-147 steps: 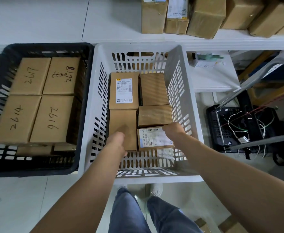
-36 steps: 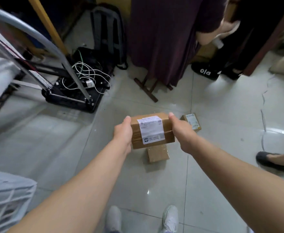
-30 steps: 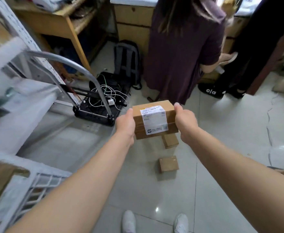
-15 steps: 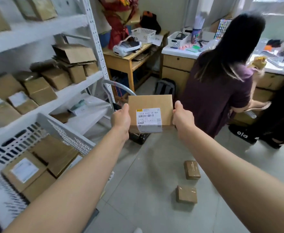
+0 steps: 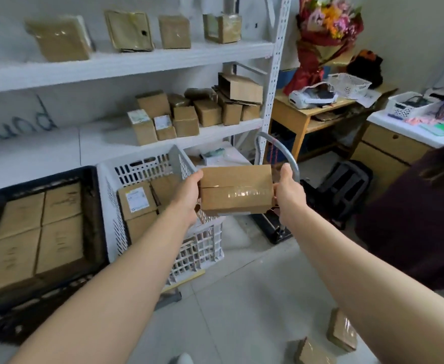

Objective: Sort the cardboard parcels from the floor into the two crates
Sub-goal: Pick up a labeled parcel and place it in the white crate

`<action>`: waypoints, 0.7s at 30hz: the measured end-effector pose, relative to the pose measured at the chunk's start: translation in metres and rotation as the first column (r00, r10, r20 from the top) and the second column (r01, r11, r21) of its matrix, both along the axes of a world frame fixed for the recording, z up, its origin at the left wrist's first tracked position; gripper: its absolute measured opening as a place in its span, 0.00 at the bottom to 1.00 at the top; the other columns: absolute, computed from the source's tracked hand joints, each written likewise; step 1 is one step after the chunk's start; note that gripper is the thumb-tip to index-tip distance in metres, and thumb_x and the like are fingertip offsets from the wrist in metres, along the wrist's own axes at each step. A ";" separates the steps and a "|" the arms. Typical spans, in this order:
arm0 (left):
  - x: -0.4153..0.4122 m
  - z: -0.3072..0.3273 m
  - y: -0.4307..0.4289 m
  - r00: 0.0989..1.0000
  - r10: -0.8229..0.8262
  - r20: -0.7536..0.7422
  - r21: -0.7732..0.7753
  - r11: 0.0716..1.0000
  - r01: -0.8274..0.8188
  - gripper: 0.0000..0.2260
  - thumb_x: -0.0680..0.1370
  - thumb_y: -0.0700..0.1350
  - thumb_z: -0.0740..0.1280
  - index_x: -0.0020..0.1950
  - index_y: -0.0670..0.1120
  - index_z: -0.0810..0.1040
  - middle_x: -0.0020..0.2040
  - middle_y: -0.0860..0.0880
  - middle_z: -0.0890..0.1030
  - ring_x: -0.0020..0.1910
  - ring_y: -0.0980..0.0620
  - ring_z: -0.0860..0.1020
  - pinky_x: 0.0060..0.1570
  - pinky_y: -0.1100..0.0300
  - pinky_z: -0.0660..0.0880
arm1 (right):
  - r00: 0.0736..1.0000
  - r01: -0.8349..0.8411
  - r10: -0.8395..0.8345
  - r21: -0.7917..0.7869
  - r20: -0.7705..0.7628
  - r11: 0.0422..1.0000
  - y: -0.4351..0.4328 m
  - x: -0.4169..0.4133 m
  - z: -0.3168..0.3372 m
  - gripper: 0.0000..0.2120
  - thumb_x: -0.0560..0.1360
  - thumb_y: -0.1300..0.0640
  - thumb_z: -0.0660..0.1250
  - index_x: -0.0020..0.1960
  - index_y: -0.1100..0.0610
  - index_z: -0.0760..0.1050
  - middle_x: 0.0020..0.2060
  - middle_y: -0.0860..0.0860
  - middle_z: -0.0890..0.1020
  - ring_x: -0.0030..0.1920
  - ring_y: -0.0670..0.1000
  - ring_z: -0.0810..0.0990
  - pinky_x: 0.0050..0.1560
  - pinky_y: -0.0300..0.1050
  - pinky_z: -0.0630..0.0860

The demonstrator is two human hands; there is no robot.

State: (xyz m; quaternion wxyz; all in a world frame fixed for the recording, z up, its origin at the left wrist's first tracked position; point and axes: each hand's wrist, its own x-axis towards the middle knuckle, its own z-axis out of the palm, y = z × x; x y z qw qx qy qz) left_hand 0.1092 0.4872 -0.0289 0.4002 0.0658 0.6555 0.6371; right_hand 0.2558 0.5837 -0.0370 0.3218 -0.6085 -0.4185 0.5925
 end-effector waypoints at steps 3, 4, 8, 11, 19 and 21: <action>-0.026 0.001 -0.019 0.997 0.071 0.008 0.011 0.997 -0.071 0.08 0.79 0.46 0.62 0.40 0.47 0.73 0.39 0.48 0.75 0.36 0.51 0.73 0.34 0.58 0.71 | 0.997 -0.071 0.071 0.008 -0.024 0.997 -0.008 -0.034 -0.003 0.34 0.72 0.31 0.55 0.59 0.59 0.74 0.52 0.55 0.80 0.51 0.57 0.79 0.57 0.57 0.77; -0.035 0.001 -0.024 0.995 0.100 0.023 0.023 0.995 -0.100 0.09 0.78 0.46 0.62 0.39 0.47 0.73 0.38 0.49 0.75 0.34 0.51 0.73 0.33 0.59 0.71 | 0.995 -0.096 0.097 0.021 -0.037 0.995 -0.010 -0.046 -0.004 0.33 0.72 0.31 0.55 0.57 0.59 0.75 0.52 0.55 0.80 0.51 0.58 0.80 0.57 0.57 0.77; -0.077 -0.002 -0.037 0.971 0.224 0.085 0.044 0.973 -0.228 0.12 0.80 0.53 0.61 0.46 0.45 0.77 0.38 0.48 0.78 0.34 0.51 0.75 0.30 0.60 0.69 | 0.979 -0.190 0.188 -0.014 -0.074 0.982 -0.016 -0.101 -0.014 0.34 0.70 0.29 0.57 0.58 0.58 0.71 0.54 0.55 0.78 0.53 0.59 0.78 0.58 0.57 0.76; -0.116 -0.015 -0.043 0.958 0.278 0.063 -0.018 0.961 -0.278 0.05 0.78 0.46 0.65 0.49 0.45 0.78 0.42 0.47 0.80 0.35 0.51 0.76 0.30 0.60 0.71 | 0.966 -0.249 0.247 -0.032 -0.072 0.968 -0.016 -0.144 -0.027 0.34 0.72 0.33 0.58 0.62 0.60 0.73 0.54 0.56 0.79 0.53 0.59 0.78 0.58 0.56 0.76; -0.209 -0.061 -0.049 0.936 0.326 0.134 -0.104 0.944 -0.313 0.07 0.77 0.42 0.66 0.54 0.43 0.79 0.43 0.46 0.81 0.37 0.50 0.78 0.37 0.58 0.75 | 0.949 -0.307 0.304 0.023 0.086 0.951 -0.011 -0.246 -0.058 0.21 0.78 0.42 0.56 0.55 0.60 0.71 0.48 0.56 0.75 0.51 0.58 0.76 0.57 0.54 0.75; -0.228 -0.071 -0.049 0.932 0.326 0.157 -0.118 0.944 -0.310 0.08 0.77 0.43 0.65 0.55 0.43 0.79 0.43 0.47 0.81 0.38 0.49 0.78 0.40 0.57 0.74 | 0.937 -0.333 0.330 0.004 0.116 0.943 -0.007 -0.265 -0.069 0.22 0.78 0.41 0.56 0.55 0.60 0.72 0.49 0.57 0.76 0.50 0.58 0.75 0.52 0.51 0.74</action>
